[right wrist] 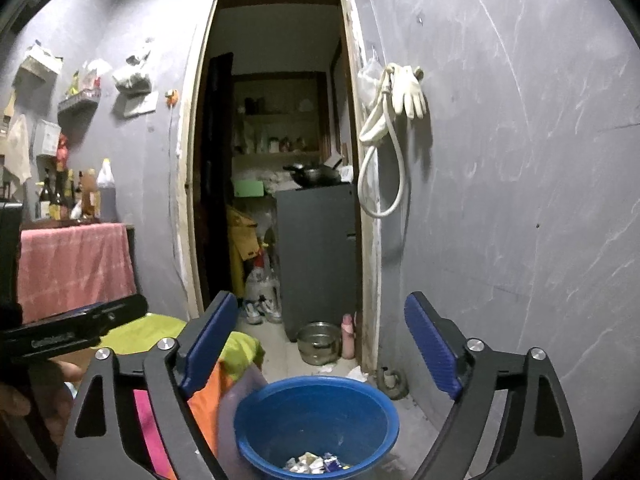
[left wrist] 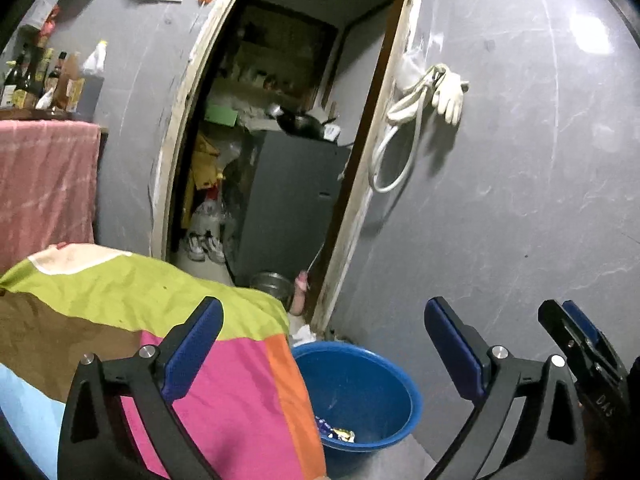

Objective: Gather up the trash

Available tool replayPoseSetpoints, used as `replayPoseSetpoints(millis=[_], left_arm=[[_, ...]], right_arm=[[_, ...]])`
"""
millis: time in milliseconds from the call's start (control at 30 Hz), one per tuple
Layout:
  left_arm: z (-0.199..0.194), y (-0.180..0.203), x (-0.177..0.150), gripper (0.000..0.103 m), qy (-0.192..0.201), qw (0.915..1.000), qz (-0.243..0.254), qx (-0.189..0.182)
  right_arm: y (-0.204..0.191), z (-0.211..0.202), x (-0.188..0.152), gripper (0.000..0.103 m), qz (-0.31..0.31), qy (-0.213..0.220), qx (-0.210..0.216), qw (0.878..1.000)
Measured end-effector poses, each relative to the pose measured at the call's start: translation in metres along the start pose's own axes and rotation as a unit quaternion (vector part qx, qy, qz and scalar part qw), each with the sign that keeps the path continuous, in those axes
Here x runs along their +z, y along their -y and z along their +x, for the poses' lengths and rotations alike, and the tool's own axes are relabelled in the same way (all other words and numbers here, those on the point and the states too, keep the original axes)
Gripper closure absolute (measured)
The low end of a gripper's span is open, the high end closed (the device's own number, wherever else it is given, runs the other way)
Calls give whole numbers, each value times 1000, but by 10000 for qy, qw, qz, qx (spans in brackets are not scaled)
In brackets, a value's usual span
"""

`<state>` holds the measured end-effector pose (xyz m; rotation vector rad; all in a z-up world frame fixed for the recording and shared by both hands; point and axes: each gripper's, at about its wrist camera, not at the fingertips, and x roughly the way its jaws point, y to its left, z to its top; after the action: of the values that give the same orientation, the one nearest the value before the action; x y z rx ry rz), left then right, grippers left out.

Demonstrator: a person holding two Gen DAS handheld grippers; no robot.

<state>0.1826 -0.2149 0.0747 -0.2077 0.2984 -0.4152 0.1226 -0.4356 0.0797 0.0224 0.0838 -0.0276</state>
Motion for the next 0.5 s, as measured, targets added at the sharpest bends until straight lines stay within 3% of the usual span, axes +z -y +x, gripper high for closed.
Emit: replayPoseSetpoints(millis=[200, 500], left_arm=[[-26, -1, 7, 4, 190, 9997, 163, -6], [-50, -5, -4, 2, 144, 9998, 164, -2]], right_arm=[[-10, -22, 8, 0, 68, 130, 75, 9999], [-20, -46, 7, 0, 86, 160, 131, 9997]])
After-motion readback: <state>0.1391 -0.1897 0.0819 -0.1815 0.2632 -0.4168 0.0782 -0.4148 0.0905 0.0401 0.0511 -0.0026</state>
